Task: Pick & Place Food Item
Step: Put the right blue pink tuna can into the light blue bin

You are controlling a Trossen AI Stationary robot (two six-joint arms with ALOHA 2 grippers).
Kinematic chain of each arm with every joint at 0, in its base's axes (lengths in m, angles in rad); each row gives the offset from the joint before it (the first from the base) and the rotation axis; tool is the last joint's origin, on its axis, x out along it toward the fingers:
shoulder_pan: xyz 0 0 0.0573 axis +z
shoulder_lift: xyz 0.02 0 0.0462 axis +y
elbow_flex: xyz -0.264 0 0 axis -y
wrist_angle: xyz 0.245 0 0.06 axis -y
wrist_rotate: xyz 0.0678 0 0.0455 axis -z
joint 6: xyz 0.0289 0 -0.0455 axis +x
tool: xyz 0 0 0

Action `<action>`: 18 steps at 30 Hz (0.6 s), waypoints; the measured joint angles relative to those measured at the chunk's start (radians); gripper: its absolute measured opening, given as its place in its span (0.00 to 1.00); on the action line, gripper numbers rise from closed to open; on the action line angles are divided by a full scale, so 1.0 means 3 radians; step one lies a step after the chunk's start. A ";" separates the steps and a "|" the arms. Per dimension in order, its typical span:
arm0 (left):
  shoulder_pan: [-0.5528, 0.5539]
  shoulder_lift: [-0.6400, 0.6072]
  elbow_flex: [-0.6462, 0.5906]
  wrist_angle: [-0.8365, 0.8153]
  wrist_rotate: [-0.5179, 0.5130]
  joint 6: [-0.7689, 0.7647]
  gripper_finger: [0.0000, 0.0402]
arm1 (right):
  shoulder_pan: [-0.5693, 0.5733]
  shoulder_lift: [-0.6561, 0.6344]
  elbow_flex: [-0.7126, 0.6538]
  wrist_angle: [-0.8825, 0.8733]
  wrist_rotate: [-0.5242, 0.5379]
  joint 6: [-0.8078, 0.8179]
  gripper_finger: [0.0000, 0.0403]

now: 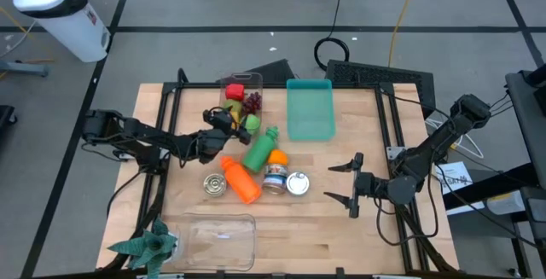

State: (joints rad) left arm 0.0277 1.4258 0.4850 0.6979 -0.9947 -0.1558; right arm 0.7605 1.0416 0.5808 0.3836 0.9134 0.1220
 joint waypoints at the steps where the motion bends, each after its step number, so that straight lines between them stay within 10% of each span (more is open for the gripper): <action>1: 0.0000 0.0000 0.0000 0.0000 0.0000 0.0000 0.79 | 0.0000 0.0000 0.0000 -0.0001 0.0000 0.0014 0.81; 18: -0.0397 -0.0025 0.0130 0.0510 0.0316 0.0479 0.76 | -0.0100 0.0501 0.0001 0.0086 -0.0158 0.0080 0.81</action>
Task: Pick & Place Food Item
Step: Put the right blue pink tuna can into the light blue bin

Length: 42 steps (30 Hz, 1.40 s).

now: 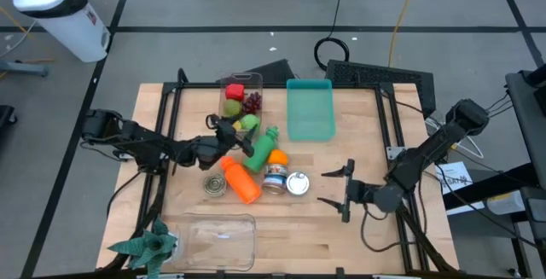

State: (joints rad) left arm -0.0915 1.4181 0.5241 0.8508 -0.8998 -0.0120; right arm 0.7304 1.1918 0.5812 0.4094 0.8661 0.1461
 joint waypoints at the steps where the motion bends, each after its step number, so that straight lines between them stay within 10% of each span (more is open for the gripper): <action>1: -0.0019 0.0000 0.0031 -0.0006 0.0063 0.0001 0.77 | -0.0046 0.0072 0.0000 0.0081 -0.0104 0.0006 0.81; 24: -0.0146 0.0000 0.0231 -0.0127 0.0616 0.0028 0.69 | -0.1015 0.1794 0.0429 0.1018 -0.1335 0.0083 0.81; 42: -0.0146 0.0000 0.0231 -0.0124 0.0616 0.0013 0.68 | -0.1303 0.2210 0.0431 0.1380 -0.1691 0.0262 0.81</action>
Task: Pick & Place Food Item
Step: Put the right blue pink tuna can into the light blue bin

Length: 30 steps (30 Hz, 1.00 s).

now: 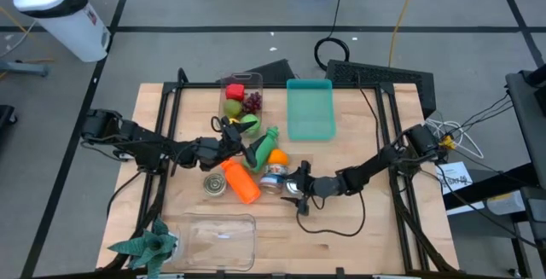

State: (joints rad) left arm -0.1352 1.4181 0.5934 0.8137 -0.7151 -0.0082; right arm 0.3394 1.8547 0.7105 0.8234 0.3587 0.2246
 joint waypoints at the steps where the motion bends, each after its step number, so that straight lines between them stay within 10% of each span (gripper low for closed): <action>1: 0.0000 0.0000 0.0000 0.0000 0.0000 0.0000 0.68 | -0.0008 0.0017 -0.0001 -0.0016 0.0006 -0.0001 0.81; 30: 0.0000 0.0000 -0.0001 0.0009 0.0142 0.0000 0.64 | -0.0234 0.0406 0.0340 0.0155 -0.0148 0.0097 0.81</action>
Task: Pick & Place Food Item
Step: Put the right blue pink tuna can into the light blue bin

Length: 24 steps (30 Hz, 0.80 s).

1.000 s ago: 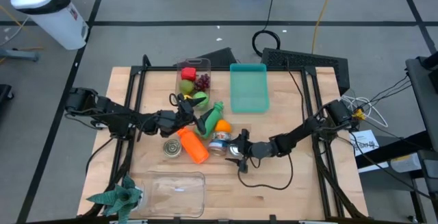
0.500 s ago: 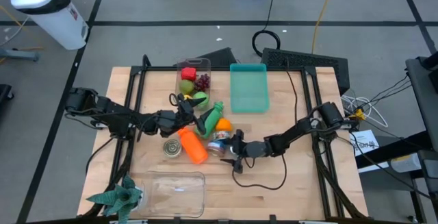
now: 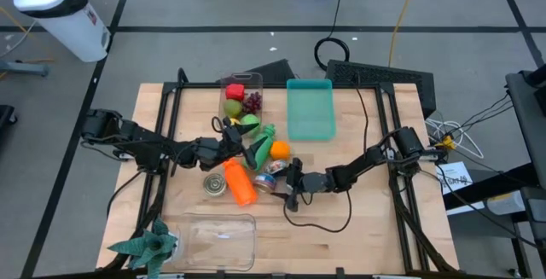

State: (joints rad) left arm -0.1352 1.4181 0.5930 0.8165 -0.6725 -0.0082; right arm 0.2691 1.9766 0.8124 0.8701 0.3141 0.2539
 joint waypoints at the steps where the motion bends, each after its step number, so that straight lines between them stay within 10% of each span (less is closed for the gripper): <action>1: 0.0000 0.0000 0.0000 0.0000 0.0000 0.0000 0.64 | 0.0000 0.0000 0.0000 0.0004 0.0001 0.0000 0.81; 24: 0.0000 0.0000 0.0000 -0.0001 0.0002 0.0001 0.61 | 0.0001 -0.0001 0.0000 0.0002 0.0011 -0.0037 0.69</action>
State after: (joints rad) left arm -0.1352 1.4181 0.5930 0.8162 -0.6720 -0.0078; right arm 0.2695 1.9762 0.8124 0.8707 0.3174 0.2429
